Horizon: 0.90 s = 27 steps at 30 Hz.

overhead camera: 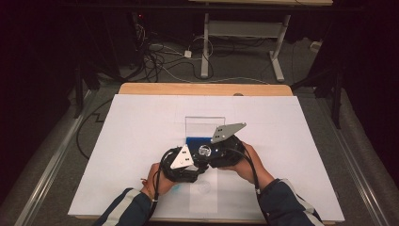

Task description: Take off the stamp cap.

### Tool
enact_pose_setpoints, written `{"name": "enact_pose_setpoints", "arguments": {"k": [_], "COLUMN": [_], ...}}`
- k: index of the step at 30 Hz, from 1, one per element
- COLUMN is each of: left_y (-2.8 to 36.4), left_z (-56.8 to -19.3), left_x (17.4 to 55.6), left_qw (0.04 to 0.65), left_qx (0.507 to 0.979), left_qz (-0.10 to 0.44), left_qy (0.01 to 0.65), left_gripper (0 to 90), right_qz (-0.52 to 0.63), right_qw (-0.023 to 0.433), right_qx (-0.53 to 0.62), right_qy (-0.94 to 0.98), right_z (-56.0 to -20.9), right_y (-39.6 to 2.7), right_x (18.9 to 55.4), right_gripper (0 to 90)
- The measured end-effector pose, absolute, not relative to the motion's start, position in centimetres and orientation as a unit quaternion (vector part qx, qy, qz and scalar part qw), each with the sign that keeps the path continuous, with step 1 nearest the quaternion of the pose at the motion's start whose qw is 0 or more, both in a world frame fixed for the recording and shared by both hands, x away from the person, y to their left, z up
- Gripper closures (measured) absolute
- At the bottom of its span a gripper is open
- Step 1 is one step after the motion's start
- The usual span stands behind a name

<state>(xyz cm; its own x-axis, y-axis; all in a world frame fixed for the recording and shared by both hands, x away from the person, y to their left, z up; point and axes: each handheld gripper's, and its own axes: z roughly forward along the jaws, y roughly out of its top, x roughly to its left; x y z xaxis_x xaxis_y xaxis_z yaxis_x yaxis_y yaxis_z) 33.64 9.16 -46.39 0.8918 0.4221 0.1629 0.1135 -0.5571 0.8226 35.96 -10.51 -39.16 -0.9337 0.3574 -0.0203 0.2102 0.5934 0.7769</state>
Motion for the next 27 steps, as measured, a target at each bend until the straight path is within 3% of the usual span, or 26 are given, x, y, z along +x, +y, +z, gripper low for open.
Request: {"name": "enact_pose_setpoints", "arguments": {"k": [18,27], "left_y": [9.23,9.41], "left_z": [-46.06,-45.98], "left_x": [33.18,33.03], "left_qw": [0.438,0.447], "left_qx": [0.871,0.867], "left_qz": [0.171,0.171], "left_qy": [0.142,0.137], "left_gripper": [36.6,36.7], "right_qz": [0.427,0.445], "right_qw": [0.098,0.076], "right_qx": [0.154,0.161], "right_qy": [0.885,0.878], "right_z": [-39.20,-39.17], "right_y": [-10.70,-11.37], "right_x": [34.96,35.26], "right_gripper": [56.8,56.8]}}
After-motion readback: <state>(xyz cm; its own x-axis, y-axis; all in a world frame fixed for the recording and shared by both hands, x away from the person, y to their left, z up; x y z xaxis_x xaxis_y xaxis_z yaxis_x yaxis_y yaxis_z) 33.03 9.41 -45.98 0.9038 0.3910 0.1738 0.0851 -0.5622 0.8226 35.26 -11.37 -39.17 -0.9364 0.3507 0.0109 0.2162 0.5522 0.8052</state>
